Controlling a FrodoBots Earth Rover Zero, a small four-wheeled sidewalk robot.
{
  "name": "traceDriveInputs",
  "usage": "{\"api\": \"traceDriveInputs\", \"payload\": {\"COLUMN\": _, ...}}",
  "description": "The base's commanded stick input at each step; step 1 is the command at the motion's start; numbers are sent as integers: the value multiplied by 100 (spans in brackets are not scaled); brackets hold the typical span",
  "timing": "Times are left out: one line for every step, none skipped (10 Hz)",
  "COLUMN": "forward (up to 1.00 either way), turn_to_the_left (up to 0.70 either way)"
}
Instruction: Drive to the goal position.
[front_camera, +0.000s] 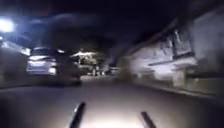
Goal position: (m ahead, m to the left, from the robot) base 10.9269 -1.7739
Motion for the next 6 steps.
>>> {"api": "traceDriveInputs", "payload": {"forward": 100, "turn_to_the_left": -31}}
{"api": "traceDriveInputs", "payload": {"forward": 100, "turn_to_the_left": -27}}
{"api": "traceDriveInputs", "payload": {"forward": 100, "turn_to_the_left": -22}}
{"api": "traceDriveInputs", "payload": {"forward": 100, "turn_to_the_left": -18}}
{"api": "traceDriveInputs", "payload": {"forward": 100, "turn_to_the_left": -14}}
{"api": "traceDriveInputs", "payload": {"forward": 100, "turn_to_the_left": -10}}
